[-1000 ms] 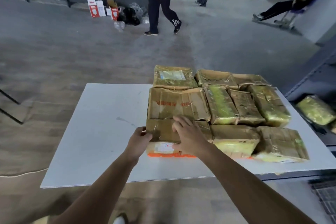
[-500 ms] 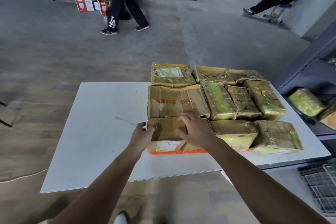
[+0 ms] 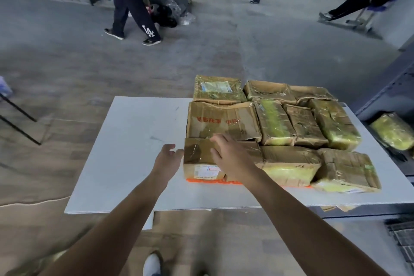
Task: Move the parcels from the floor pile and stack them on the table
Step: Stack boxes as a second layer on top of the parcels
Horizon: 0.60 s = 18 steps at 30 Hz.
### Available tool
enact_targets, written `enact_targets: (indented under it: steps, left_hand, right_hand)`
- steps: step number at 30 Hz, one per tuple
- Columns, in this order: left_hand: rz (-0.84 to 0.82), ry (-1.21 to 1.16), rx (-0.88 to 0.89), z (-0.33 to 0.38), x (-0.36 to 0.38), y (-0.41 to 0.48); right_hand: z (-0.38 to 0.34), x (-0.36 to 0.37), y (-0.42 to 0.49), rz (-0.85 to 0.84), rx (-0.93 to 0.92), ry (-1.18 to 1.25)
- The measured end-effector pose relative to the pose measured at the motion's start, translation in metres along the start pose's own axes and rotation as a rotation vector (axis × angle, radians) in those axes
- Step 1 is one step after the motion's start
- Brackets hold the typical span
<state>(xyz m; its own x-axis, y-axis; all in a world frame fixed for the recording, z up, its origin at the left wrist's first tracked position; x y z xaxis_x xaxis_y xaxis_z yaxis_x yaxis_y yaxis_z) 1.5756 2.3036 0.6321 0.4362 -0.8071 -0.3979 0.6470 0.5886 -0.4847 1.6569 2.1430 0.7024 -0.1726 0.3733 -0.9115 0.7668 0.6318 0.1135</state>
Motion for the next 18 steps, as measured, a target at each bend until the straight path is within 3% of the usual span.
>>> enact_targets:
  steps: [6,18]
  left_hand:
    - [0.151,-0.072,0.015,-0.036,-0.068,-0.032]
    - [0.572,-0.326,-0.162,-0.185,-0.281,-0.114]
  right_hand:
    - [-0.073,0.038,0.013,-0.039,-0.146,0.154]
    - [-0.305,0.162,-0.015,-0.434,-0.358,0.374]
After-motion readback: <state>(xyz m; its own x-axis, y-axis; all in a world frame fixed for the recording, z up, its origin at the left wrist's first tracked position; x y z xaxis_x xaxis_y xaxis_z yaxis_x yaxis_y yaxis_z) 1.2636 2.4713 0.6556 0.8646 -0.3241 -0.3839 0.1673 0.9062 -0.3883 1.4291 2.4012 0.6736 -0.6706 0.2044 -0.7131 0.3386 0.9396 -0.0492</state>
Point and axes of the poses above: each hand's wrist, its own y-axis towards the middle knuckle, its own x-axis out of the palm, z = x × y, the point moved 9 cm from there along y, towards the middle knuckle, and after that the axes turned 4 degrees about z, right-handed, at the moved point
